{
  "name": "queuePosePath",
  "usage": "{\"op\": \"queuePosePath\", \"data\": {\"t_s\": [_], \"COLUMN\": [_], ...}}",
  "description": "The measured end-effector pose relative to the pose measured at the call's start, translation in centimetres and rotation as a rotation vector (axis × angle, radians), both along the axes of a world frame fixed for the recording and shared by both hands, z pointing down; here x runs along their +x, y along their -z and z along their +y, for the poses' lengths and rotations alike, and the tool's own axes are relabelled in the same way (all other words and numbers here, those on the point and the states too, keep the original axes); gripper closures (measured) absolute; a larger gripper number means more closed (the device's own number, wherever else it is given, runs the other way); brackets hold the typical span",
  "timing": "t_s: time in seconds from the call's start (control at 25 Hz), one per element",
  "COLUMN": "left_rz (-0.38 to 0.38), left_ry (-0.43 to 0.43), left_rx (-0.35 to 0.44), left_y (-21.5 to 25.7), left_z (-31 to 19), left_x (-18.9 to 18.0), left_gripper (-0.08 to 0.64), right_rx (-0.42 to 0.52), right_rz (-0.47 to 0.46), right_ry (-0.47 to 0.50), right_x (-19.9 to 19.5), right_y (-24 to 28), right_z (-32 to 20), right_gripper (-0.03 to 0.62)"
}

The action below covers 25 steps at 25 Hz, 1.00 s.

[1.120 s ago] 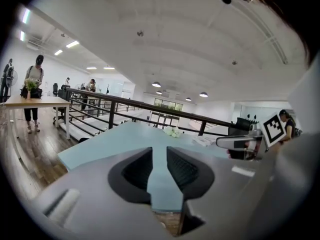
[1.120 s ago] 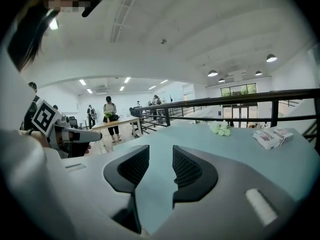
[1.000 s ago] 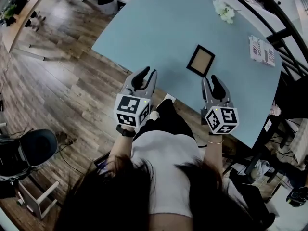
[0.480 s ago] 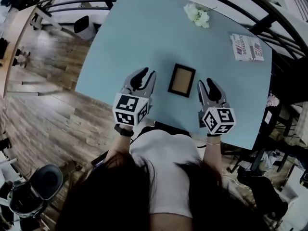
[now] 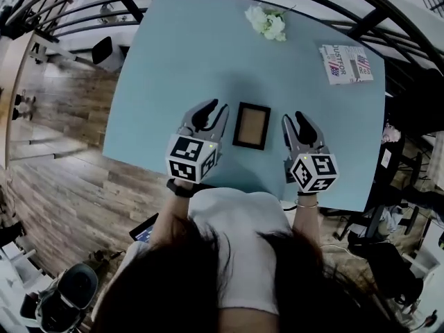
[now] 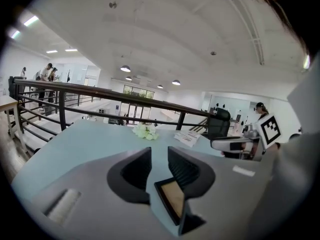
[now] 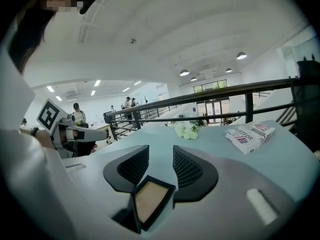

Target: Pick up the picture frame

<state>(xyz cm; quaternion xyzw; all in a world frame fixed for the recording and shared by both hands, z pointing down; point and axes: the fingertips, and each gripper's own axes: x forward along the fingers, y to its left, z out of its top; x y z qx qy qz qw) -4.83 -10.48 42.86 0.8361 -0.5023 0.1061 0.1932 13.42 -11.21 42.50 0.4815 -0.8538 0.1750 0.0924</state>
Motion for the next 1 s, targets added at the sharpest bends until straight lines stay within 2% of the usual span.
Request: {"op": "queuePosePath", "data": {"t_s": [0.2, 0.44, 1.0], "left_rz": [0.017, 0.026, 0.033], "left_ry": [-0.09, -0.145, -0.201], "left_rx": [-0.03, -0.054, -0.174], "left_y": [-0.3, -1.2, -5.1], "left_z": [-1.3, -2.0, -1.8], "left_x": [1.3, 2.5, 3.8], "left_gripper": [0.457, 0.456, 0.457], "right_rx": [-0.027, -0.041, -0.14], "right_rz": [0.014, 0.014, 0.007], "right_ry": [-0.057, -0.108, -0.087], "right_x": [0.8, 1.8, 0.6], "right_y": [-0.1, -0.6, -4.1], "right_z": [-0.2, -0.1, -0.1], "right_gripper": [0.468, 0.468, 0.468]}}
